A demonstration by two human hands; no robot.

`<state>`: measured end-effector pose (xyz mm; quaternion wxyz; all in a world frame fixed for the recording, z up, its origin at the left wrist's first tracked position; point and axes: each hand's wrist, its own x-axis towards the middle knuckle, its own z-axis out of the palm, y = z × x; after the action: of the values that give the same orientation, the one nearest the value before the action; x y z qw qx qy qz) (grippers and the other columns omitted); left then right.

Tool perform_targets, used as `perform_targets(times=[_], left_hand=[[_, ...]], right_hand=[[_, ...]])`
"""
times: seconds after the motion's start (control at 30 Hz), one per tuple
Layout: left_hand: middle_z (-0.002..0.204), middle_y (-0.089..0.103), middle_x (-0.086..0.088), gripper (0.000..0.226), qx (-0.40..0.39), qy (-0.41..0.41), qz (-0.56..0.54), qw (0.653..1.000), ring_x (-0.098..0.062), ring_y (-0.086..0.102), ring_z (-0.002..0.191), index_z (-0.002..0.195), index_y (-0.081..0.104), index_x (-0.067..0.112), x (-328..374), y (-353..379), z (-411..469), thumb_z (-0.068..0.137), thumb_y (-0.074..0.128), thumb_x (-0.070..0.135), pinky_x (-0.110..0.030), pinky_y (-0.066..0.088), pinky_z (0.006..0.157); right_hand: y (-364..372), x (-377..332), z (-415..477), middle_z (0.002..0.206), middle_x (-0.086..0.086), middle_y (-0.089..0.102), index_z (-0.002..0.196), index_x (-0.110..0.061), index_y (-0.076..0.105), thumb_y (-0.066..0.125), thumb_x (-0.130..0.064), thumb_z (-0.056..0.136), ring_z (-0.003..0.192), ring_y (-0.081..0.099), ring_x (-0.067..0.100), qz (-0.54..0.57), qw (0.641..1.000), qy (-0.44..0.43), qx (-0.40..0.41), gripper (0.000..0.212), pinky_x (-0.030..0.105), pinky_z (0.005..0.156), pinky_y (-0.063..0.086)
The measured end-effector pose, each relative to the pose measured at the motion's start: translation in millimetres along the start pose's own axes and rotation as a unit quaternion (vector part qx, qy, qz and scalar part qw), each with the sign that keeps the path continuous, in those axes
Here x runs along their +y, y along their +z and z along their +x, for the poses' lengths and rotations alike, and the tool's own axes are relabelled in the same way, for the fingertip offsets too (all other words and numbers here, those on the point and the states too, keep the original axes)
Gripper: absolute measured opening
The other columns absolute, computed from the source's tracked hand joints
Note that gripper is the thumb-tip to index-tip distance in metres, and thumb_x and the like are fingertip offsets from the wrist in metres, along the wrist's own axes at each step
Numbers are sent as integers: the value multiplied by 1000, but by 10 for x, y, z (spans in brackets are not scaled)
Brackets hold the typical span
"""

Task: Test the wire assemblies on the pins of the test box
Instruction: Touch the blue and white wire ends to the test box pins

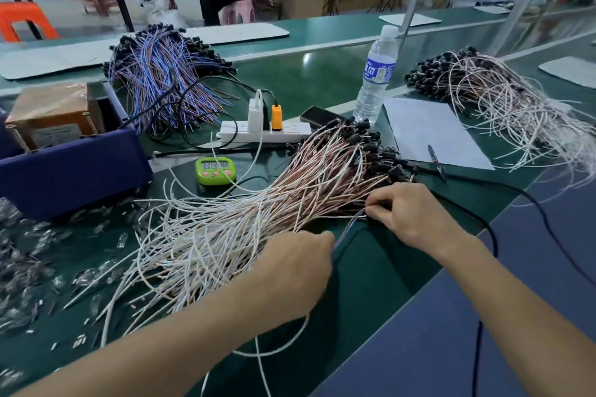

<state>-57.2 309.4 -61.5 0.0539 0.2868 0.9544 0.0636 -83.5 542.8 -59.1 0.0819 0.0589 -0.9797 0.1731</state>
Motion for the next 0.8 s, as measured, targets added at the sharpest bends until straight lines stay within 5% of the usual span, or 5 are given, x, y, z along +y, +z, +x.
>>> perform_targets(times=[0.17,0.33,0.47,0.57,0.8], left_hand=[[82,55,6,38,3,-7,144,989,-15,43,59,112,45,19,-295,-151,-6,86,70,10,-31,32,52],[65,39,8,27,-20,-17,125,992,-11,36,51,72,43,24,-133,-221,-38,90,62,17,-29,25,45],[73,64,-4,20,-69,-58,-145,985,-27,60,62,78,58,12,-87,-104,46,96,54,20,-36,46,55],[71,76,-4,23,-71,-121,-408,902,-21,68,58,82,71,11,31,51,23,98,55,19,-34,56,62],[88,70,4,17,27,-61,-33,997,-24,65,84,91,66,25,67,-1,-95,98,52,31,-31,39,66]], right_hand=[[79,-146,-143,73,-3,71,75,-17,77,76,-20,90,73,55,22,-87,989,-79,88,15,33,80,38],[258,-408,-363,78,-4,71,84,-18,75,71,-21,91,75,64,23,-12,995,-80,61,8,38,72,53],[309,-283,-327,90,1,71,91,-17,73,66,-17,93,87,65,28,29,999,-23,23,8,43,78,53],[241,-84,-237,91,4,73,94,-16,77,67,-14,93,87,66,34,5,999,-8,35,11,44,81,52],[309,133,-278,86,-1,78,85,-17,79,71,5,84,75,69,25,-82,987,-82,113,23,31,92,37]])
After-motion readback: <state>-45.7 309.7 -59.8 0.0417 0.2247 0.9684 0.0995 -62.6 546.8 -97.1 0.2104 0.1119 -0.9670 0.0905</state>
